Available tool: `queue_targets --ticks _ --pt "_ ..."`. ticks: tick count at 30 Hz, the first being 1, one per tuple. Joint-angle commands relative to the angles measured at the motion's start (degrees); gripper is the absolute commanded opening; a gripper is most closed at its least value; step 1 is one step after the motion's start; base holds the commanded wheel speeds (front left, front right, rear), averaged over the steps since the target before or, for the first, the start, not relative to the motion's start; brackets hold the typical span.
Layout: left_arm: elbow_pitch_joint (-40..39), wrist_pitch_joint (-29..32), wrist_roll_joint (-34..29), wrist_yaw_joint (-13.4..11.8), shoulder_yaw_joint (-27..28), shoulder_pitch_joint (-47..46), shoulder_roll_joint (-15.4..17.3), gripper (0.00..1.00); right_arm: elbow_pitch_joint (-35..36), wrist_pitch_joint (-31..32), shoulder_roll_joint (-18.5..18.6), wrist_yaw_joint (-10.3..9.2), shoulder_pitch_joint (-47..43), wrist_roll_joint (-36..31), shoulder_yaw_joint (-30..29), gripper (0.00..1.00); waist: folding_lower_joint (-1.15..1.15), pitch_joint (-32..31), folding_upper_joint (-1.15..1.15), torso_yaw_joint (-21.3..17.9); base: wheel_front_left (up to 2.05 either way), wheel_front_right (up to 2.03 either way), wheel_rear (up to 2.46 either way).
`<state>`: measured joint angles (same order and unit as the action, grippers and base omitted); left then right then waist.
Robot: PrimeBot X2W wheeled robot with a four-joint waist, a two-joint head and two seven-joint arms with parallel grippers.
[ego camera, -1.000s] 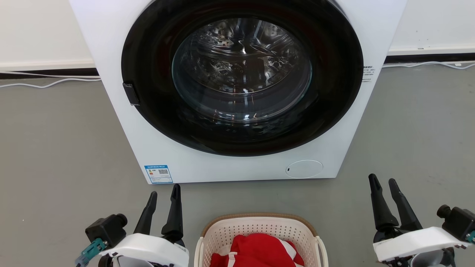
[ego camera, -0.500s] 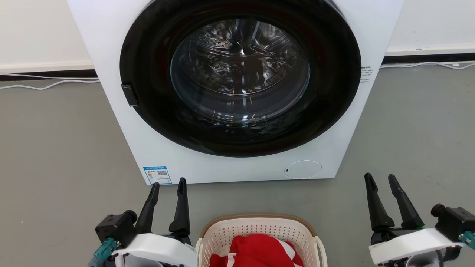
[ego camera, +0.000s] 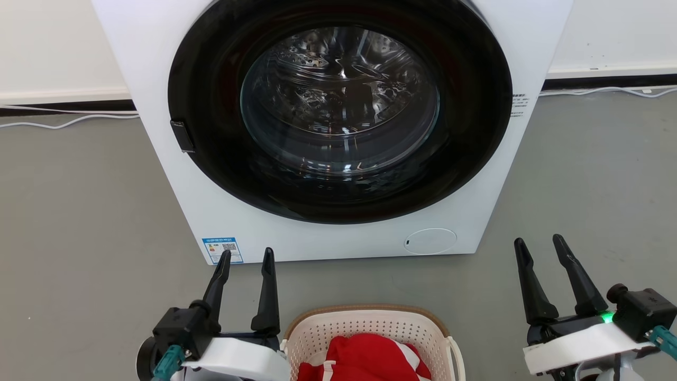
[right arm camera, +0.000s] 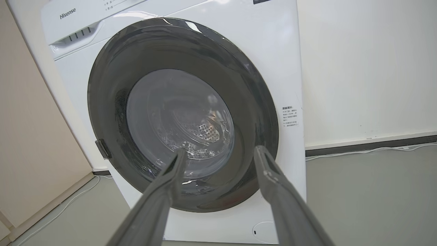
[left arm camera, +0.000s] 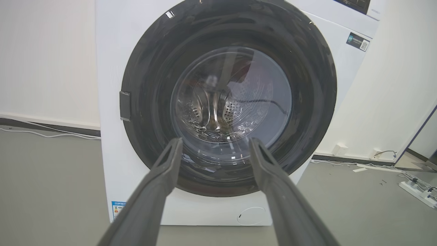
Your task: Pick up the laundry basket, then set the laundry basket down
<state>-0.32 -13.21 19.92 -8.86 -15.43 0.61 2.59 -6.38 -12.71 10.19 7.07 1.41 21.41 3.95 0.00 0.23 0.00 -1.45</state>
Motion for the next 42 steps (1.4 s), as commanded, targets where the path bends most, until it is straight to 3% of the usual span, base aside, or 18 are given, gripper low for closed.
queue_targets --ticks 1,6,27,42 --pt "-2.4 -0.9 -2.2 -0.7 1.0 -2.4 0.2 1.0 1.7 -1.4 1.1 0.4 2.1 -2.5 1.0 1.0 0.0 0.0 0.0 0.0 0.0 0.0 0.0" --pt "-3.1 -1.8 -5.2 -1.3 0.3 -2.4 0.3 1.0 1.7 -2.3 0.9 0.42 2.1 -6.4 0.3 1.0 0.0 0.0 0.0 -0.1 0.0 0.0 0.0" --pt "-2.7 -1.8 -4.4 -1.4 0.4 -2.3 0.3 1.0 0.6 -2.3 0.4 0.42 1.9 -6.3 -1.6 1.0 0.0 1.1 0.0 -0.4 0.0 0.0 0.0" --pt "-2.1 -1.8 -4.5 -4.7 -3.2 -6.0 0.3 1.0 0.7 -2.3 4.7 0.42 4.2 -1.4 -1.3 1.0 0.0 10.9 0.0 -1.0 0.0 0.0 0.0"
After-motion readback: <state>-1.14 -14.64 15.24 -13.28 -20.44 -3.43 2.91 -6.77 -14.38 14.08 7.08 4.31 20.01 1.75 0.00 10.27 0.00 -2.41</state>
